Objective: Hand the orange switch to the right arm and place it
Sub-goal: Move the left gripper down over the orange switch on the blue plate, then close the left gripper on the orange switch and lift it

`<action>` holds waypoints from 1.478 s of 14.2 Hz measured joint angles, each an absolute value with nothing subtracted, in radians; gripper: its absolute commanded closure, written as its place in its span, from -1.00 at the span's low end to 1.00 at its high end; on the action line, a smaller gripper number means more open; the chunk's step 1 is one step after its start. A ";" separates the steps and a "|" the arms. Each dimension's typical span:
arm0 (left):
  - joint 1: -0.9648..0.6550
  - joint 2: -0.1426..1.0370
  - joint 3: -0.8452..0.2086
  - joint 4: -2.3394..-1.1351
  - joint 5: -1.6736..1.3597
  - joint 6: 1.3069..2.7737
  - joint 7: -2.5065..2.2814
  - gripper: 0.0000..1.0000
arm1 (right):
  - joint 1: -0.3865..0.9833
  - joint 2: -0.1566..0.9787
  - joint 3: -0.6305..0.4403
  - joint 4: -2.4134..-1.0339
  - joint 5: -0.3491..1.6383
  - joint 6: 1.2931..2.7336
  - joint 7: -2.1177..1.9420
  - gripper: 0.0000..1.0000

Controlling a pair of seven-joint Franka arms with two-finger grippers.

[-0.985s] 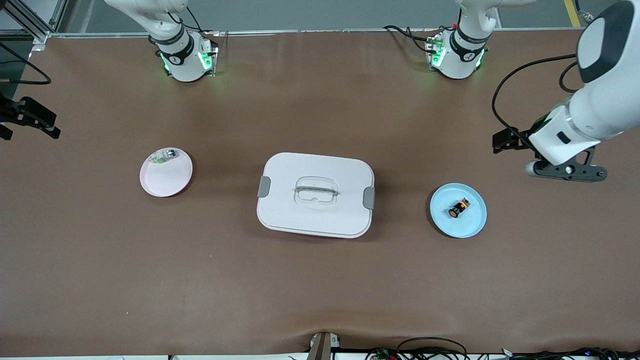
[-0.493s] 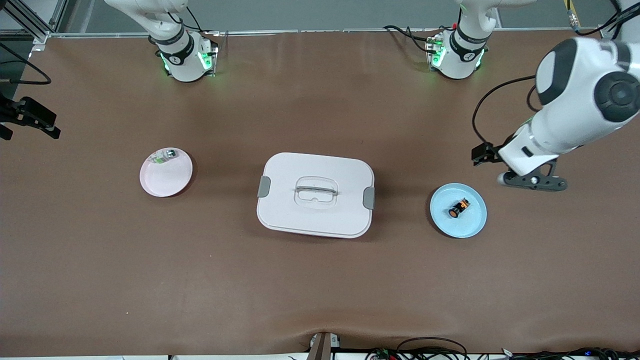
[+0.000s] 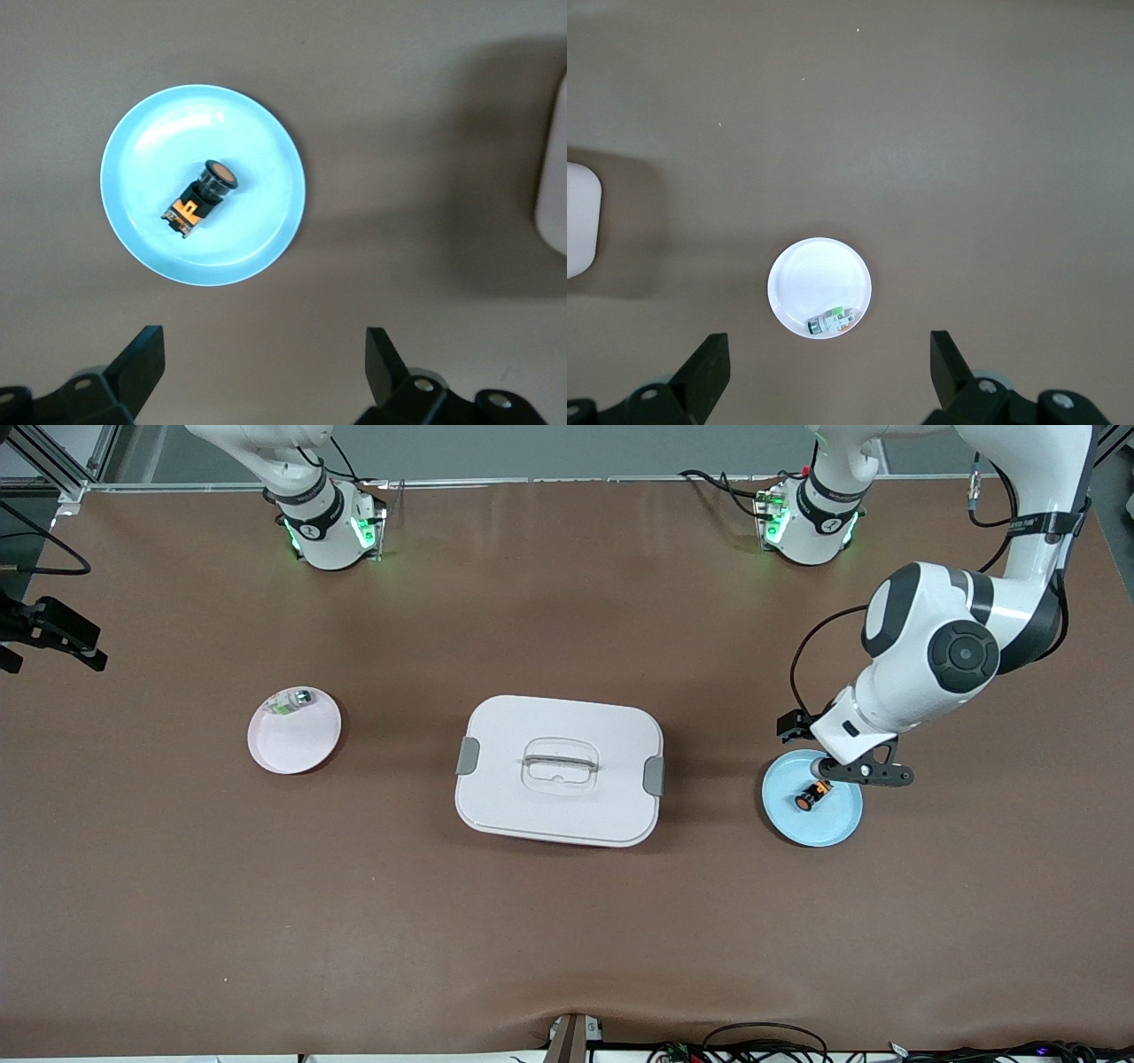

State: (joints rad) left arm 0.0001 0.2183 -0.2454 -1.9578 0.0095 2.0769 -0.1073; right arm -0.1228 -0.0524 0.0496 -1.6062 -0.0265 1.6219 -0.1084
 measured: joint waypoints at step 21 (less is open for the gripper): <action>0.112 0.443 -0.247 -1.966 0.060 2.397 -0.596 -1.00 | -0.123 -0.048 0.050 -1.606 -0.026 1.622 -0.108 -1.00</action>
